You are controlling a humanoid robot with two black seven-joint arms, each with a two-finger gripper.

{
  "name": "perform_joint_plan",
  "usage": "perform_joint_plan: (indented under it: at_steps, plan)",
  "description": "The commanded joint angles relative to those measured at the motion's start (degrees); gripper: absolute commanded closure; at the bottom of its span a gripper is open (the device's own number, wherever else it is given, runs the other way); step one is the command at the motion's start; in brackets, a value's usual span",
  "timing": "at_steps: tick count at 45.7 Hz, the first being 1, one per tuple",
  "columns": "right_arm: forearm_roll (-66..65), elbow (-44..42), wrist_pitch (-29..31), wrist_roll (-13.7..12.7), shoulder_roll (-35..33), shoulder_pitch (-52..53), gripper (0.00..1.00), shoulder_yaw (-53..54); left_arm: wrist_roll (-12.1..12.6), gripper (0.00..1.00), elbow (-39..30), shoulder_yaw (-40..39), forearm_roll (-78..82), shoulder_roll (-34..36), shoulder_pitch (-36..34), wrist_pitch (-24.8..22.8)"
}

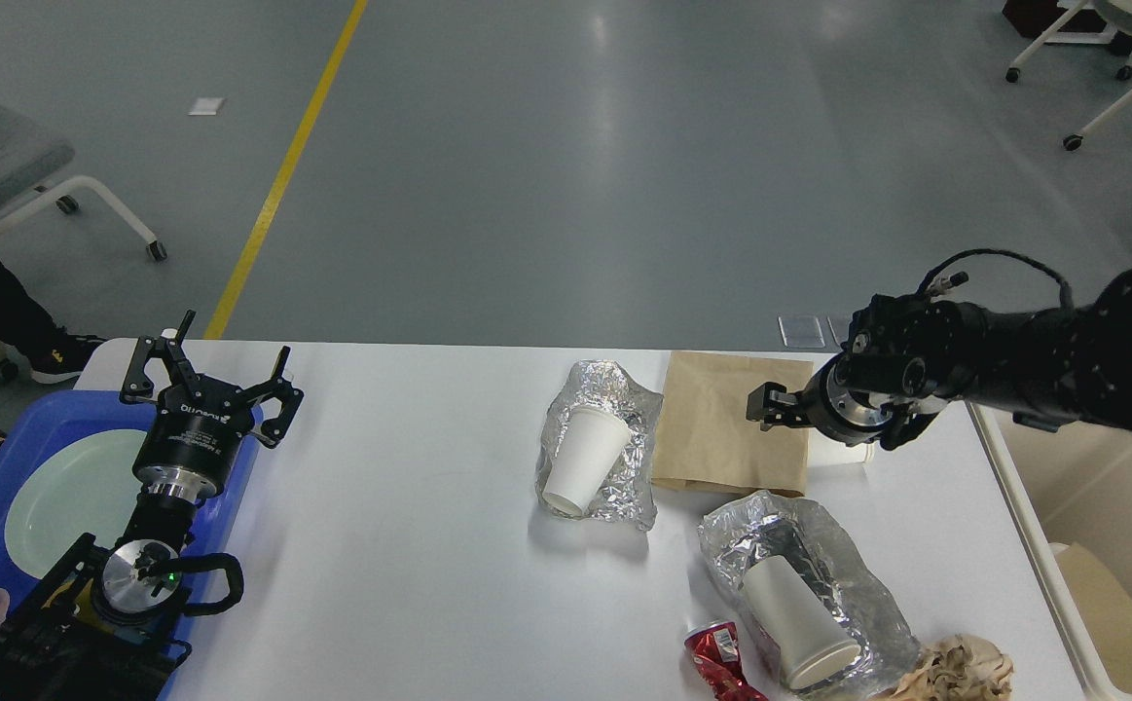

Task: Tidy desktop
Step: 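Lower the right gripper onto the brown paper sheet and grasp it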

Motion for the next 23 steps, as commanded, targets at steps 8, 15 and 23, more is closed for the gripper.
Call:
perform_joint_plan:
  at_steps: [8, 15, 23]
  plan:
    - [-0.09, -5.14, -2.02, 0.17, 2.4, -5.89, 0.0, 3.4, 0.0, 0.01, 0.0, 0.0, 0.0, -0.03, 0.0, 0.01]
    - [0.0, -6.72, -2.02, 0.17, 3.55, -7.48, 0.0, 3.58, 0.0, 0.01, 0.0, 0.0, 0.0, 0.06, 0.0, 0.01]
    - [-0.09, -7.25, -3.16, 0.26, 3.55, -8.97, 0.0, 3.67, 0.0, 0.01, 0.0, 0.0, 0.0, -0.03, 0.0, 0.01]
